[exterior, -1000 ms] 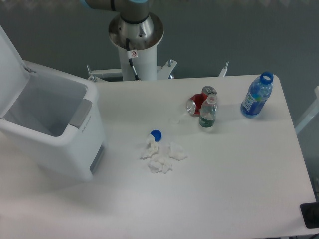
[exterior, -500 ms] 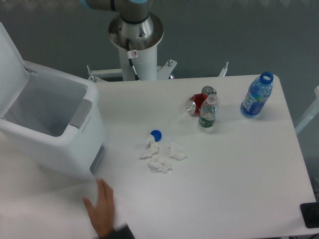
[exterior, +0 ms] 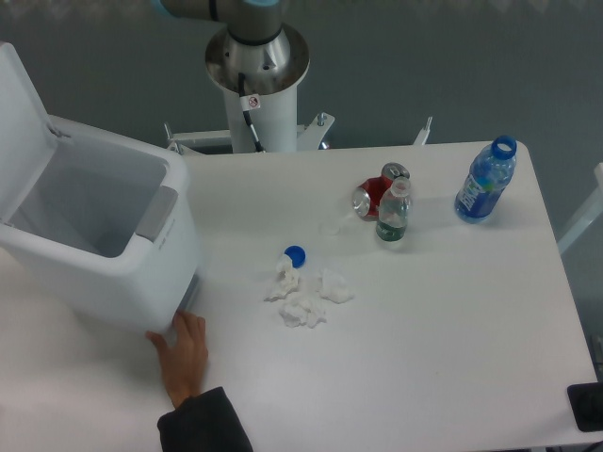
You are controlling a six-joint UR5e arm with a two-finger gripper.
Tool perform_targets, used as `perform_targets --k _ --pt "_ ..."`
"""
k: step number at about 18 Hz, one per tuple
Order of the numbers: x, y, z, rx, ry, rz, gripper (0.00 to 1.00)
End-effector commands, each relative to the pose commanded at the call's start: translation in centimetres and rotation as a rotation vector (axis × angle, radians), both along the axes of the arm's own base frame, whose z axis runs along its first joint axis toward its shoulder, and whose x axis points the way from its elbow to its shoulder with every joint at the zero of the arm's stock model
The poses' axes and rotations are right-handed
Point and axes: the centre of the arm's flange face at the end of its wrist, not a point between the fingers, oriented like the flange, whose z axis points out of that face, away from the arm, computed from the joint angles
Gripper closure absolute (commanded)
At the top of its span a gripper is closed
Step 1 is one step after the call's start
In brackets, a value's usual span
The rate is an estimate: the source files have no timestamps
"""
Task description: Close the trash can
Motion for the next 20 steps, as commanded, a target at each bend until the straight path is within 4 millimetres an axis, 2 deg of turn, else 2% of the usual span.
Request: perform_targets --k 7,14,20 --pt "-0.3 -0.7 0.2 -0.003 0.027 0.022 0.00" --pt "0.7 -3.9 3.8 0.070 0.044 0.027 0.00" --pt "0.6 -3.2 2.9 0.046 0.039 0.029 0.00"
